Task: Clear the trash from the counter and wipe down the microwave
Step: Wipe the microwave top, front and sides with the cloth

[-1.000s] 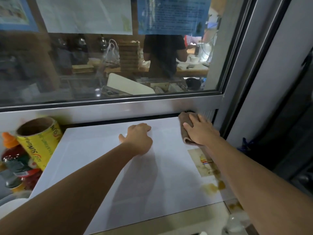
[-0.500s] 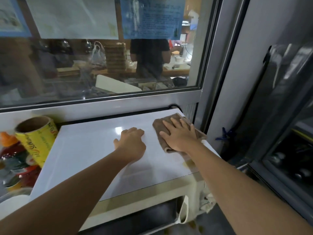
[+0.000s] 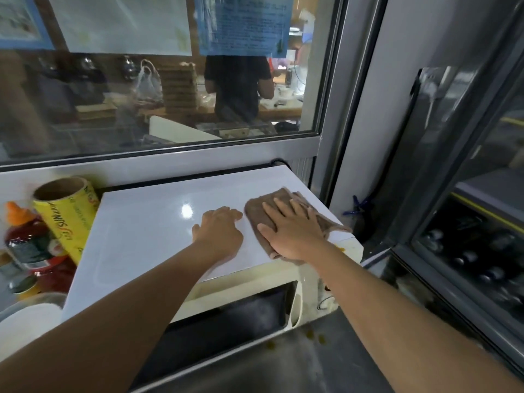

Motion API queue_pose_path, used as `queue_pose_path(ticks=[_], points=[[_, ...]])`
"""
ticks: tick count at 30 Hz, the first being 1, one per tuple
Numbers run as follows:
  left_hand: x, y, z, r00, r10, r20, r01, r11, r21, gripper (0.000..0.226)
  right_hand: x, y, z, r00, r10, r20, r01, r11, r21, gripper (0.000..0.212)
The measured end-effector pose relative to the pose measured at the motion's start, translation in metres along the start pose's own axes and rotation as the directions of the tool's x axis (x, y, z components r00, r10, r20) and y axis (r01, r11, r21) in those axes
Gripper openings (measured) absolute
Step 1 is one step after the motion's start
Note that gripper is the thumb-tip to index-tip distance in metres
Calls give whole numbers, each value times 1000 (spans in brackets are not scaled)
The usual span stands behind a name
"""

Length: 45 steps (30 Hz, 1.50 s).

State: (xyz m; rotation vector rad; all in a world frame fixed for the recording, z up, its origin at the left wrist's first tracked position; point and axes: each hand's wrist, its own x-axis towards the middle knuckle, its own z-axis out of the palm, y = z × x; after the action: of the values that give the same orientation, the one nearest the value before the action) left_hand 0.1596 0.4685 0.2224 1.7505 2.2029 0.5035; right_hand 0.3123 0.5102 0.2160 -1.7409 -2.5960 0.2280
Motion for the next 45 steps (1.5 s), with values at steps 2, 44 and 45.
queue_pose_path(ticks=[2, 44, 45], points=[[-6, 2, 1, 1000, 10, 1, -10, 1000, -3, 59, -8, 23, -2, 998, 59, -23, -59, 998, -1, 60], [-61, -1, 0, 982, 155, 103, -160, 986, 43, 59, -101, 44, 15, 920, 367, -136, -345, 925, 160, 54], [-59, 1, 0, 983, 151, 106, -156, 987, 40, 58, -96, 47, 13, 925, 359, -127, -336, 926, 172, 53]])
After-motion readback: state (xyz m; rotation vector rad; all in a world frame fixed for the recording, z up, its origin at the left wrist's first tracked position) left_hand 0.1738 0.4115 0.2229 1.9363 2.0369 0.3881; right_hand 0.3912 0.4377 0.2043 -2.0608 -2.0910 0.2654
